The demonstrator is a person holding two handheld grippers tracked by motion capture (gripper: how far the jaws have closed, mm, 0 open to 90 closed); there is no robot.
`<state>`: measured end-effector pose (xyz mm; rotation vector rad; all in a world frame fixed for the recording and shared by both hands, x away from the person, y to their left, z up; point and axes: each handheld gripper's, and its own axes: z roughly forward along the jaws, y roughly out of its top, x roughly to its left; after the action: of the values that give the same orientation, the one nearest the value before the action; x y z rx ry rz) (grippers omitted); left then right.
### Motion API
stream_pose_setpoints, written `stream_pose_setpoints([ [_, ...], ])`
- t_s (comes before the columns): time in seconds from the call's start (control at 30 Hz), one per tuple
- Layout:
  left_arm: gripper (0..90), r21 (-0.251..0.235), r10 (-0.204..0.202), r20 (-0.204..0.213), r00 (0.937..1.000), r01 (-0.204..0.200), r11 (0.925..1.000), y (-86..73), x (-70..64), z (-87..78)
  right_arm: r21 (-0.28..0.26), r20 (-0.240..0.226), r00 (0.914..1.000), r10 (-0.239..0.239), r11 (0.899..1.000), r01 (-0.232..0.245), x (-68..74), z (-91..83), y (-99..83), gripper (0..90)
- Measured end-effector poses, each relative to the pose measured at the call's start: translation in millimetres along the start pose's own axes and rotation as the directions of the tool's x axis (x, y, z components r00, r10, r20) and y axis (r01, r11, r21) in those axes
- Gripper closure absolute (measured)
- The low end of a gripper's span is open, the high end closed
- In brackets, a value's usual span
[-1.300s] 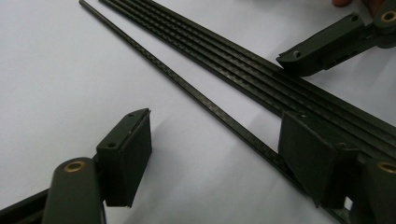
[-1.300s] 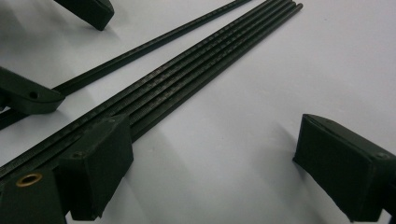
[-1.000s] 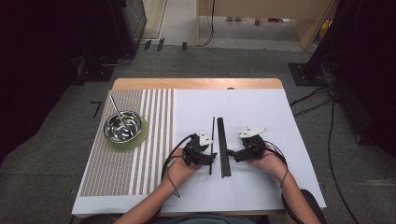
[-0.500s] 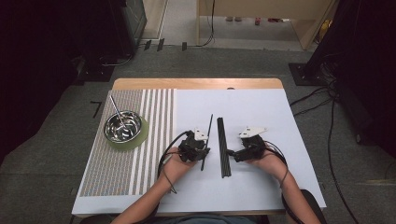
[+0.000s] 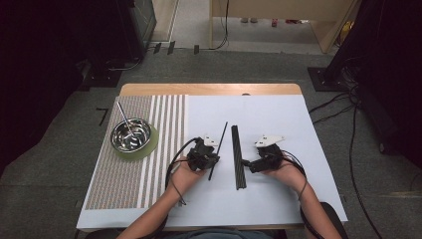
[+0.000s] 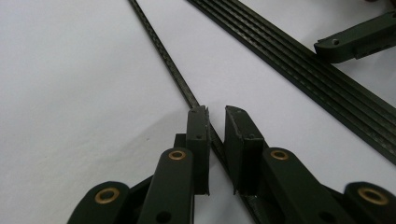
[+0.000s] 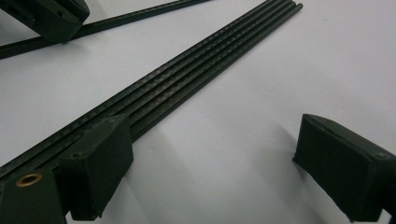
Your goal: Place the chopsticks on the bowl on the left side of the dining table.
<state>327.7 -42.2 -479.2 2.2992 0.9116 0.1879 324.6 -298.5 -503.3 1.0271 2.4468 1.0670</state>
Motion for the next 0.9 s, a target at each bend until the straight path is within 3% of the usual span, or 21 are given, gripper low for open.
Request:
stream_pose_setpoints([
  [0.37, 83.8, 0.009, -0.047, 0.000, 0.9989, 0.047, 0.9988, -1.8, 12.1, -4.0, 0.000, 0.000, 1.0000, 0.000, 1.000, 0.000, 0.0, 0.0, 0.0, 10.9],
  [0.9, 86.2, 0.020, -0.071, -0.025, 0.9972, 0.071, 0.9973, -5.0, 29.4, -10.8, 0.000, 0.000, 1.0000, 0.001, 1.000, -0.001, 0.1, 0.0, 0.0, 10.9],
])
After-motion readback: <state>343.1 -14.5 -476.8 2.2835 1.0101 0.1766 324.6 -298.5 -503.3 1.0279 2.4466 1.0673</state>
